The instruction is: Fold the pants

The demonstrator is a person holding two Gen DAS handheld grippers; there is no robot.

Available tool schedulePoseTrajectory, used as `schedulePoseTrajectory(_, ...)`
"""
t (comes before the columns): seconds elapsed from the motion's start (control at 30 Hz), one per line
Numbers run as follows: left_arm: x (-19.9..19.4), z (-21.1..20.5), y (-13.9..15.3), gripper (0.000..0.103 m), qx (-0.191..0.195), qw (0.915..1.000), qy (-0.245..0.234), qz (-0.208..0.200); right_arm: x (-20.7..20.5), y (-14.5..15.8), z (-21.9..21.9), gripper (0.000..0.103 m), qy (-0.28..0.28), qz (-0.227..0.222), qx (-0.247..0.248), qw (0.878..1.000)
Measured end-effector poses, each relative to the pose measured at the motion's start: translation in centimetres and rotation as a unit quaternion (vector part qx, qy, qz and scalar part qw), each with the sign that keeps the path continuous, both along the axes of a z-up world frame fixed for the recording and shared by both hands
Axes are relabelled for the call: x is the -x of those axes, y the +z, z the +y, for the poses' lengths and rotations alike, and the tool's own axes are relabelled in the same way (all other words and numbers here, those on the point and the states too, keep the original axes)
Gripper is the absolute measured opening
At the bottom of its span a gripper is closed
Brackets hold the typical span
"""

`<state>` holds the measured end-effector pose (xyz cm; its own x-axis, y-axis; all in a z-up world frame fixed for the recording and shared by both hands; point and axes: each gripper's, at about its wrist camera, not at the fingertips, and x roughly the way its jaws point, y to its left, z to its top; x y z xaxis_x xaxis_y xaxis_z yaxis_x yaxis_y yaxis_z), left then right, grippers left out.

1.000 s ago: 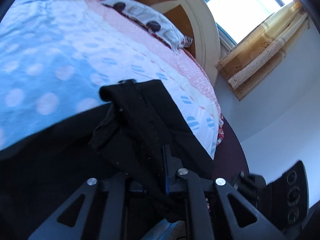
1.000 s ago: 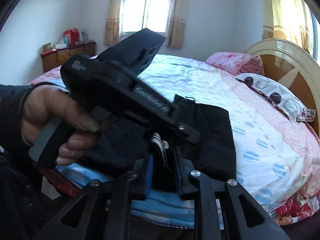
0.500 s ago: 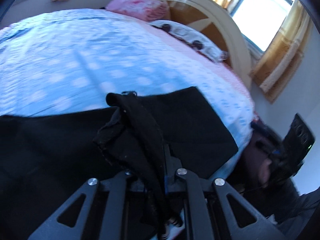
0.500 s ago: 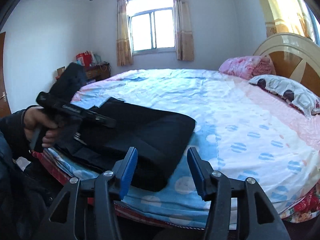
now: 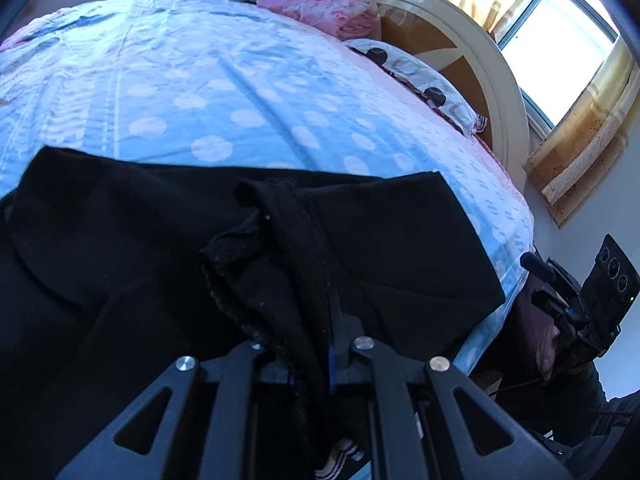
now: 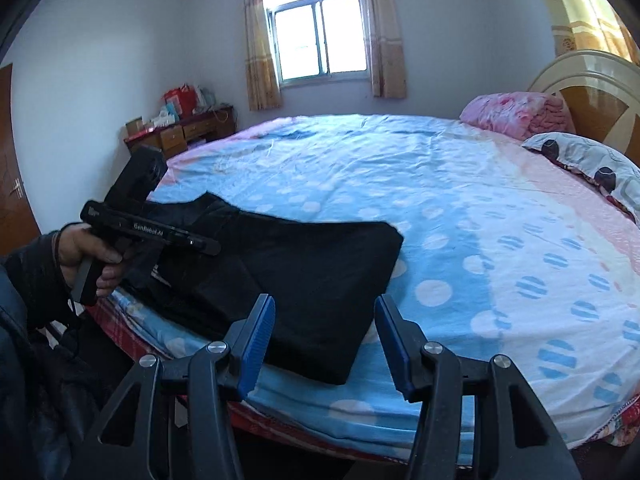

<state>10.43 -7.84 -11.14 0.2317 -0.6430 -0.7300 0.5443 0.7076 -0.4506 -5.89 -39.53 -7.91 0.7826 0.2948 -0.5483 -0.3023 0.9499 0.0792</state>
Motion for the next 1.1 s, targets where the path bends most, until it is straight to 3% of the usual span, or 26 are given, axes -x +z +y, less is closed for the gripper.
schedulePoseTrajectory(0.2,0.0,0.6,0.0,0.011,0.012,0.9999,0.006,0.003,-1.1,-0.4,1.0,0.054,-0.014,0.027,0.018,0.999)
schedulePoseTrajectory(0.37,0.2,1.3,0.3,0.011,0.022,0.9996,0.018,0.003,-1.9,0.5,2.7,0.054,0.006,0.021,0.027,0.999)
schedulePoseTrajectory(0.47,0.4,1.1,0.3,0.011,-0.002,0.9997,0.023,-0.009,-3.3,-1.0,3.6,0.054,0.017,0.052,0.034,0.998)
schedulePoseTrajectory(0.6,0.3,2.3,0.0,0.013,0.015,0.9993,0.034,-0.002,-4.7,-3.2,3.8,0.054,0.009,0.103,0.042,0.994)
schedulePoseTrajectory(0.63,0.2,2.4,-0.3,0.018,0.015,0.9992,0.038,-0.002,-4.8,-3.5,3.7,0.054,0.009,0.109,0.038,0.993)
schedulePoseTrajectory(0.8,0.0,2.8,-0.3,0.02,0.035,0.9981,0.047,0.018,-5.2,-4.0,4.2,0.055,0.008,0.118,0.06,0.991)
schedulePoseTrajectory(0.83,0.2,3.0,0.3,0.025,0.024,0.9983,0.052,0.009,-5.1,-3.7,4.2,0.055,0.009,0.119,0.06,0.991)
schedulePoseTrajectory(0.9,1.0,3.6,1.4,0.045,-0.001,0.9977,0.063,-0.026,-4.8,-2.4,3.7,0.055,0.001,0.111,0.057,0.992)
schedulePoseTrajectory(0.97,1.6,4.7,2.3,0.077,-0.007,0.9949,0.086,-0.052,-4.3,-0.9,3.0,0.055,-0.013,0.092,0.048,0.995)
schedulePoseTrajectory(1.03,2.2,5.8,3.1,0.082,0.003,0.9912,0.109,-0.075,-4.3,0.3,2.5,0.055,-0.014,0.082,0.016,0.996)
schedulePoseTrajectory(1.1,2.5,5.7,3.1,0.082,-0.017,0.9899,0.111,-0.086,-5.0,0.9,2.6,0.055,-0.003,0.084,-0.021,0.996)
